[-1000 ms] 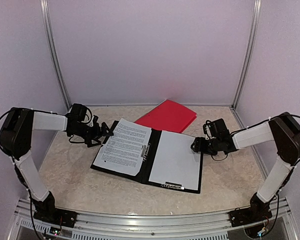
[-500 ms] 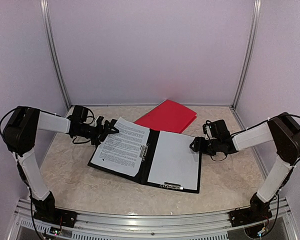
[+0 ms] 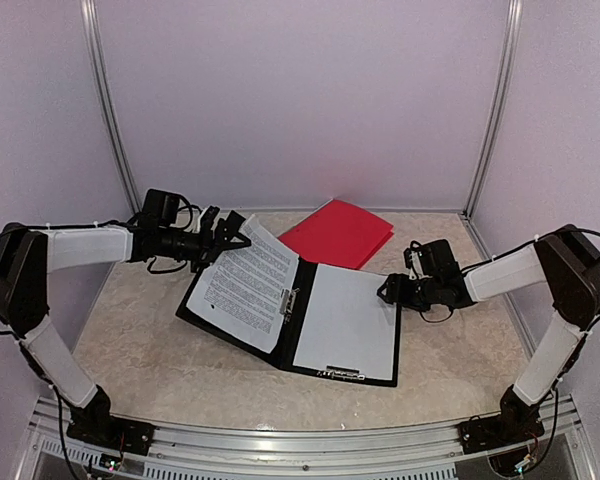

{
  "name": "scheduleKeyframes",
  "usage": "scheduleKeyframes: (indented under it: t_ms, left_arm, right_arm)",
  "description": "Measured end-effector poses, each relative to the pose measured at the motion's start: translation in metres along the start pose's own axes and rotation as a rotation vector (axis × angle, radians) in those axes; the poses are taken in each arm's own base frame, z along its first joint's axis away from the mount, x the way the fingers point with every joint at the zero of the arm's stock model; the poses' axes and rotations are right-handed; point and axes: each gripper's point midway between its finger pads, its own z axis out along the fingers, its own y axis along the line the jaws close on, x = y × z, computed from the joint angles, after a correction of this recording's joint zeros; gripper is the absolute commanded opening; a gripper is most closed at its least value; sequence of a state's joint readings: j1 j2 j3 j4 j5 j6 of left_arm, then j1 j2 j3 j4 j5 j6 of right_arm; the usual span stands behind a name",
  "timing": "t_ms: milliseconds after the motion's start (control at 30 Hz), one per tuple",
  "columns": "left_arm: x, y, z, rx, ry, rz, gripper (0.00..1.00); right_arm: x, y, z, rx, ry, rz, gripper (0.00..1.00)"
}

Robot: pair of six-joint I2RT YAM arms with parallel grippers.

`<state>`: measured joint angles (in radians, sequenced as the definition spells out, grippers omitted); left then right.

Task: Put the files into the folder
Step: Close the folder with files at the center of the board.

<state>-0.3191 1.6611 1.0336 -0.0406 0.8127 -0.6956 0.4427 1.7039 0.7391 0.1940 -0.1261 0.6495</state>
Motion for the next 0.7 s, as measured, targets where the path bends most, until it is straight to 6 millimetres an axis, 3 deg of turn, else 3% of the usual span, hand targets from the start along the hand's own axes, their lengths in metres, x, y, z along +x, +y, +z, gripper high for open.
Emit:
scheduleKeyframes:
  t_ms: [200, 600, 700]
  left_arm:
    - [0.001, -0.053, 0.010, 0.056, 0.023, 0.087, 0.99]
    - [0.027, -0.134, 0.035, 0.132, 0.100, 0.205, 0.99]
    - [0.030, -0.146, 0.040, 0.139, 0.106, 0.227, 0.99]
  right_arm:
    - [0.001, 0.001, 0.000, -0.001, 0.001, -0.002, 0.70]
    - [0.006, 0.015, 0.004, -0.043, 0.009, -0.023, 0.70]
    - [0.007, 0.017, 0.005, -0.051, 0.009, -0.025, 0.70]
